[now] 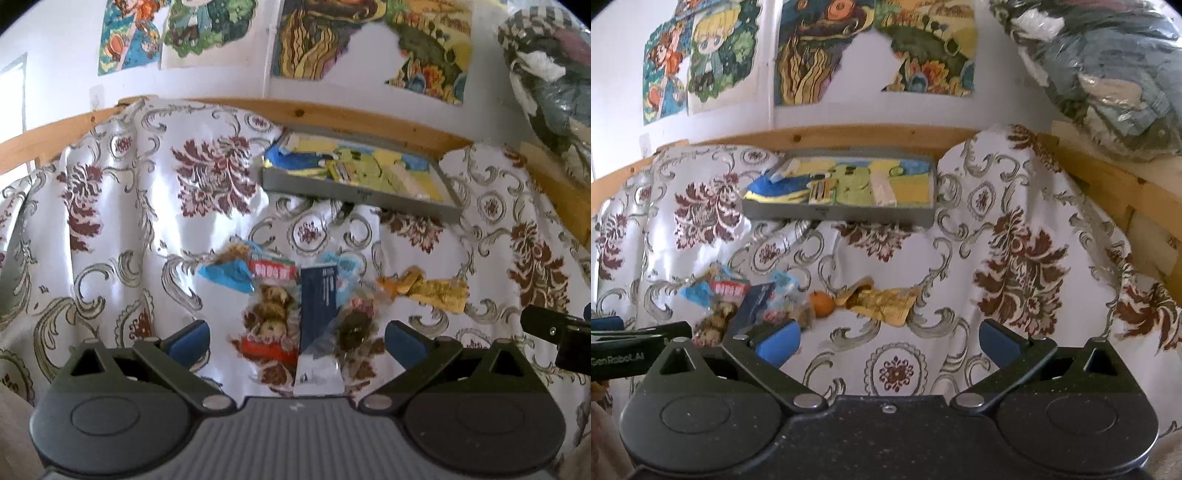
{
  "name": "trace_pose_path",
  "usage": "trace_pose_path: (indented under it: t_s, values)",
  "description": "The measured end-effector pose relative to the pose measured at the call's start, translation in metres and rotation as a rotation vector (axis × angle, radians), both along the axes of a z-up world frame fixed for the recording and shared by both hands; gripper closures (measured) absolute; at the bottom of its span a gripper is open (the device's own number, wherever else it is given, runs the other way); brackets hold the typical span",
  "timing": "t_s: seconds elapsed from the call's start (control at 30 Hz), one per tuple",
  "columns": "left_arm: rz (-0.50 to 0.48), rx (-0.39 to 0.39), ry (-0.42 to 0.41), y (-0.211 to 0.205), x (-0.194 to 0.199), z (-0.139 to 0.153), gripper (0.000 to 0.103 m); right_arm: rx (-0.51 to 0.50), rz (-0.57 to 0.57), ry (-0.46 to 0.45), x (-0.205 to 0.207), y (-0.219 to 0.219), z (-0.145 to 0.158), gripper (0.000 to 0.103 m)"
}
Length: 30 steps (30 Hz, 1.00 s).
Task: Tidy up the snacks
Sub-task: 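Move both tools back down toward the remaining snack pile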
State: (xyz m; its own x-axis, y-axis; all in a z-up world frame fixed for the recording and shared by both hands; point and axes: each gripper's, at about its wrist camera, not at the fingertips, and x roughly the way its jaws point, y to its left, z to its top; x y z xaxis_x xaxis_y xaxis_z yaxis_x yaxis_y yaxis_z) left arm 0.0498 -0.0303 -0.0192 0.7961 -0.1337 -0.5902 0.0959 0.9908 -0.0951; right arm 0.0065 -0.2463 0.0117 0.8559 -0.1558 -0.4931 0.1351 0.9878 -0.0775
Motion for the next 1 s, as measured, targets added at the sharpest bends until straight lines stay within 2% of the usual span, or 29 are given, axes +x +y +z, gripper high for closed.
trace_pose_path:
  t_s: [0.33,0.53,0.67,0.8,1.0]
  values:
    - [-0.061,-0.027,0.153,0.003,0.021,-0.009,0.000,0.079,0.036,0.091,0.009,-0.007,-0.005,0.001]
    - [-0.162,-0.011,0.264,-0.003,0.041,-0.012,0.000,0.138,0.039,0.132,0.020,-0.015,-0.005,0.001]
    - [-0.229,0.011,0.287,-0.010,0.055,-0.015,0.000,0.153,0.065,0.173,0.033,-0.017,-0.008,0.001]
    - [-0.262,0.034,0.250,-0.016,0.069,-0.019,0.000,0.130,0.109,0.204,0.051,-0.018,-0.009,0.001]
    - [-0.285,0.004,0.223,-0.017,0.091,-0.027,0.000,0.090,0.176,0.238,0.084,-0.029,-0.012,0.001]
